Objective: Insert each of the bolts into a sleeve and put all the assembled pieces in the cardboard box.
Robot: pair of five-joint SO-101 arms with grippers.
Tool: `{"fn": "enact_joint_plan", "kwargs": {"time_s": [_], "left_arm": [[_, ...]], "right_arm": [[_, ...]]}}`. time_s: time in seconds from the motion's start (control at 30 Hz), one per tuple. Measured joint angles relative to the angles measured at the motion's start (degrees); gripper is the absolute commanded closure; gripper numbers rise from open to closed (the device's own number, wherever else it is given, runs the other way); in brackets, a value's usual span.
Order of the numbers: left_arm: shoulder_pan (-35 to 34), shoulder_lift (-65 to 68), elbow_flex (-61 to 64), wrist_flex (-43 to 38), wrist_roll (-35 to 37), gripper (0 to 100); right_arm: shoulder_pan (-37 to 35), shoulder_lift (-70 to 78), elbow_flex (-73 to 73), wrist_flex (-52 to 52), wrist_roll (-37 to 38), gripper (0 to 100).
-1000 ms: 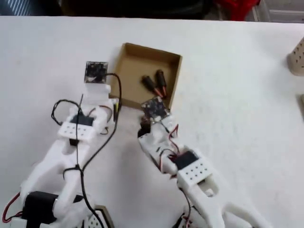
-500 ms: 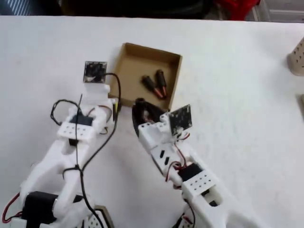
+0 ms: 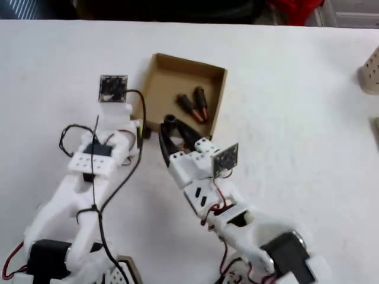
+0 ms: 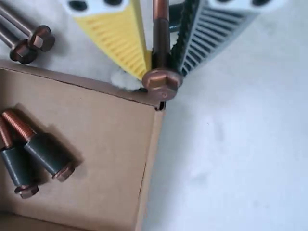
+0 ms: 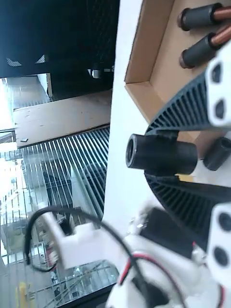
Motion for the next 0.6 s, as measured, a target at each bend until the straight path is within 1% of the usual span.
{"fn": "enact_joint_plan", "kwargs": {"time_s": [0.1,0.23,0.33,0.43,0.6], "left_arm": [[-0.5,-0.4,3.4,-5.6,0.0,98],[-0.4,-0.4,5.5,-11.1,-0.1,98],[-0.4,-0.4,5.5,-12.1,0.0,98],[-0.2,-1.4,5.5,-12.4,0.0,98],[0.0,-10.9,6.2,-12.4,0.0,98]], "right_arm": [[0.0,7.4,-1.5,-6.0,3.8,98.1],[0.0,17.1,-2.8,-14.9,5.5,98.1],[0.0,22.6,-3.9,-19.3,5.8,98.1],[0.0,26.2,-4.7,-21.3,5.8,98.1],[0.0,27.0,-4.8,-22.3,5.8,98.1]]}}
